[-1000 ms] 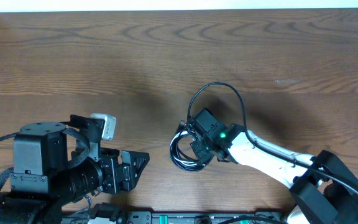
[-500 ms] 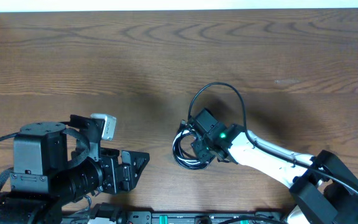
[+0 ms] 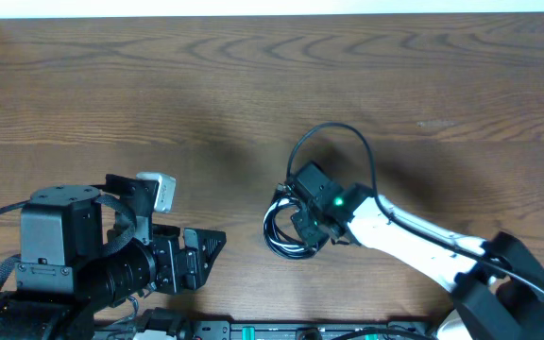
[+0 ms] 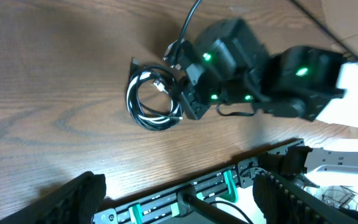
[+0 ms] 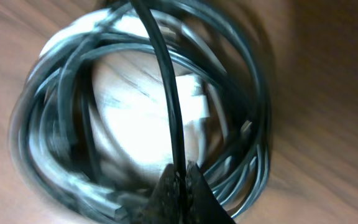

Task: Untangle cables

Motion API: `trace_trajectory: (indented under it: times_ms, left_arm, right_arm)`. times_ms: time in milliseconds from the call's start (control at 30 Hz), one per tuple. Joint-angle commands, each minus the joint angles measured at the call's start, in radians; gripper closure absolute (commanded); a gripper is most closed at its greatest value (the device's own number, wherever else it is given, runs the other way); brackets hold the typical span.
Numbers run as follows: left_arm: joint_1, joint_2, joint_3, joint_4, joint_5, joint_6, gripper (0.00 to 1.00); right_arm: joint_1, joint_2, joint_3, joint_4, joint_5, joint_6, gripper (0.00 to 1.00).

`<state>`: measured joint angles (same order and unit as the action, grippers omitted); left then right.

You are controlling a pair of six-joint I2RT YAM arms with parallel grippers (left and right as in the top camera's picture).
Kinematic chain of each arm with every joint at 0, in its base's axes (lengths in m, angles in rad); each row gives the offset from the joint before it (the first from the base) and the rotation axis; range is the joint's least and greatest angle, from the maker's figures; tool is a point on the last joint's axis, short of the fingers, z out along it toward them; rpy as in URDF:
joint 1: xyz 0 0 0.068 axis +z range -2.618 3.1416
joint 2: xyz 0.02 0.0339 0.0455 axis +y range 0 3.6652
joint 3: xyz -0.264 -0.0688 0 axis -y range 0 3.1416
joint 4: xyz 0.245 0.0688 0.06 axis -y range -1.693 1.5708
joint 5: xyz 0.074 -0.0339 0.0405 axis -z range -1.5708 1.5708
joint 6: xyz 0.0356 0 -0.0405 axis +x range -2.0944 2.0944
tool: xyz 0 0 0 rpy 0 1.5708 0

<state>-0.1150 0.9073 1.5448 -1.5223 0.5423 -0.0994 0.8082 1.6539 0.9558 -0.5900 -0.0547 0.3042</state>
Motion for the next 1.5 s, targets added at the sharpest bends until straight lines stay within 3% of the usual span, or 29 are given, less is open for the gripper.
trace_trajectory:
  times_ms: [0,200,367,433,567,633,700,767,967,1033,1167,1200,1333,1467]
  left_arm:
    - [-0.004,0.0,0.008,-0.007,-0.016,0.017,0.18]
    - [-0.004,0.0,0.008,-0.007,-0.024,0.018,0.18]
    - [-0.004,0.0,0.008,-0.007,-0.039,0.018,0.19]
    - [-0.004,0.0,0.004,-0.007,-0.039,0.023,0.25]
    - [-0.004,0.0,-0.009,-0.011,-0.039,0.029,0.26]
    - [-0.004,0.0,-0.017,-0.018,-0.038,0.035,0.25]
    - [-0.004,0.0,-0.019,-0.023,-0.039,0.054,0.26]
    - [-0.004,0.0,-0.019,-0.022,-0.038,0.055,0.25]
    - [-0.004,0.0,-0.019,-0.014,-0.039,0.055,0.25]
    - [-0.004,0.0,-0.019,-0.014,-0.039,0.055,0.25]
    - [-0.004,0.0,-0.019,-0.014,-0.039,0.089,0.25]
    - [-0.004,0.0,-0.019,-0.014,-0.043,0.111,0.25]
    - [-0.004,0.001,-0.031,-0.005,-0.164,0.114,0.37]
    - [-0.004,0.001,-0.08,0.021,-0.195,0.114,0.39]
  right_arm:
    - [-0.016,-0.137,0.172,-0.062,0.054,-0.039,0.99]
    - [-0.017,-0.266,0.352,-0.155,0.122,-0.094,0.99]
    - [-0.017,-0.353,0.389,-0.162,0.126,-0.097,0.99]
    - [-0.017,-0.375,0.389,-0.17,0.151,-0.096,0.99]
    - [-0.018,-0.389,0.389,-0.214,0.354,-0.077,0.99]
    - [-0.018,-0.393,0.389,-0.267,0.544,0.0,0.99]
    - [-0.018,-0.394,0.389,-0.3,0.605,0.031,0.99]
    - [-0.018,-0.393,0.389,-0.313,0.551,0.032,0.99]
    - [-0.013,-0.381,0.383,-0.347,0.111,0.04,0.99]
    - [-0.006,-0.372,0.378,-0.402,0.105,0.134,0.99]
    - [-0.002,-0.357,0.375,-0.611,0.318,0.394,0.99]
    - [-0.003,-0.354,0.375,-0.677,0.399,0.476,0.91]
    - [-0.003,-0.354,0.375,-0.852,0.627,0.685,0.38]
    - [-0.004,-0.354,0.375,-0.942,0.734,0.87,0.01]
